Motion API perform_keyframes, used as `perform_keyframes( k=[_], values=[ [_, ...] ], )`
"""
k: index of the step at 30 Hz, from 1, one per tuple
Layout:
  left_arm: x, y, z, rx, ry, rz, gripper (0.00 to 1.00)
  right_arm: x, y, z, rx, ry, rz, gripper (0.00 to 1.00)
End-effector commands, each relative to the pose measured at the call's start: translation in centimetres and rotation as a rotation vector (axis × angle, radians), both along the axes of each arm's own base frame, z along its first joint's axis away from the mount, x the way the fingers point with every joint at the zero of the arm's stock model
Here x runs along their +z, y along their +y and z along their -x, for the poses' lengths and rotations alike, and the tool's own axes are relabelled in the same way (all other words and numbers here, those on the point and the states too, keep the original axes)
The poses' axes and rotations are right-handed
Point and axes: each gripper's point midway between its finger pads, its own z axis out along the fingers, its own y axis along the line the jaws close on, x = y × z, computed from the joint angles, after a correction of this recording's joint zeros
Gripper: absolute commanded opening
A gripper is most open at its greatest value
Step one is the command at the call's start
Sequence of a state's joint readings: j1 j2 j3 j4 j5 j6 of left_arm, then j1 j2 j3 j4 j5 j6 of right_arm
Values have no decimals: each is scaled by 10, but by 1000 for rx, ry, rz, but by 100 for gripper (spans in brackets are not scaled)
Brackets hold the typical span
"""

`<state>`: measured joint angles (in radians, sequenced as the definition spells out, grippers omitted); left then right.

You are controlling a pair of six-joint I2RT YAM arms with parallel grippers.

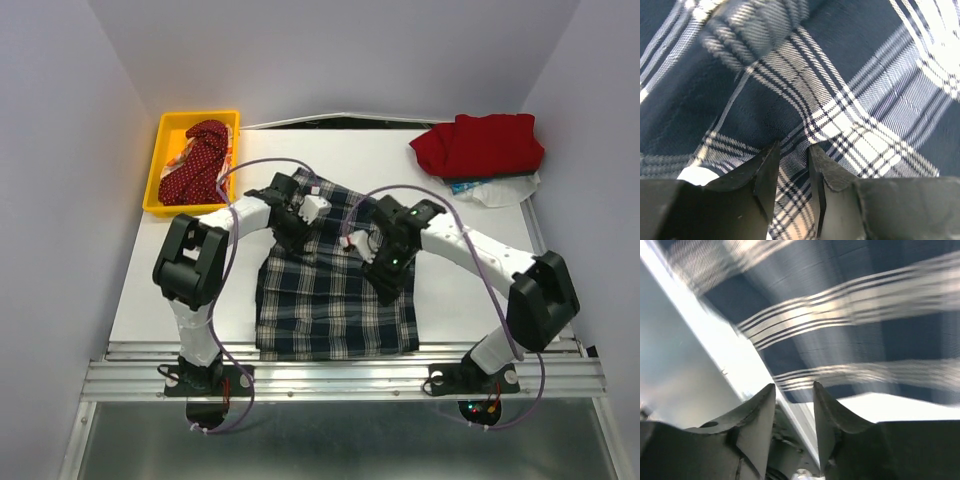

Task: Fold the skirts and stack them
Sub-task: Fold the skirt

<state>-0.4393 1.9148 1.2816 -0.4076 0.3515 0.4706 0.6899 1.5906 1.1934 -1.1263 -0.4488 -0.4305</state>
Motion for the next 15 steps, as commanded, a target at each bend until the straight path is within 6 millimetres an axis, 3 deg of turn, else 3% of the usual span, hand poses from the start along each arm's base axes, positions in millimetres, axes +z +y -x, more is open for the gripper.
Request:
perform_keyframes(
  k=[1, 3, 4, 6, 7, 10, 11, 13, 14, 15],
  values=[
    [-14, 17, 78, -92, 163, -63, 39, 51, -21, -77, -165, -245, -61, 45],
    [-19, 20, 101, -127, 196, -90, 40, 53, -30, -106, -210, -269, -55, 46],
    [-16, 21, 106, -148, 188, -90, 45, 64, -33, -129, -235, -323, -65, 49],
    [-6, 19, 107, -161, 172, -74, 53, 64, -48, -159, -284, -363, -39, 49],
    [8, 13, 100, -174, 129, -46, 64, 64, -52, -183, -310, -394, -38, 50],
    [44, 4, 80, -186, 48, 30, 80, 58, -60, -216, -332, -438, -19, 53],
    [74, -7, 63, -195, -29, 91, 94, 50, -61, -232, -326, -437, -9, 54],
    [103, -10, 40, -188, -96, 140, 99, 39, -72, -249, -345, -427, 12, 56],
    [130, -16, 19, -187, -172, 174, 99, 28, -74, -261, -342, -411, 19, 59],
    [134, -13, 4, -167, -189, 178, 99, 24, -80, -269, -356, -395, 8, 62]
  ],
)
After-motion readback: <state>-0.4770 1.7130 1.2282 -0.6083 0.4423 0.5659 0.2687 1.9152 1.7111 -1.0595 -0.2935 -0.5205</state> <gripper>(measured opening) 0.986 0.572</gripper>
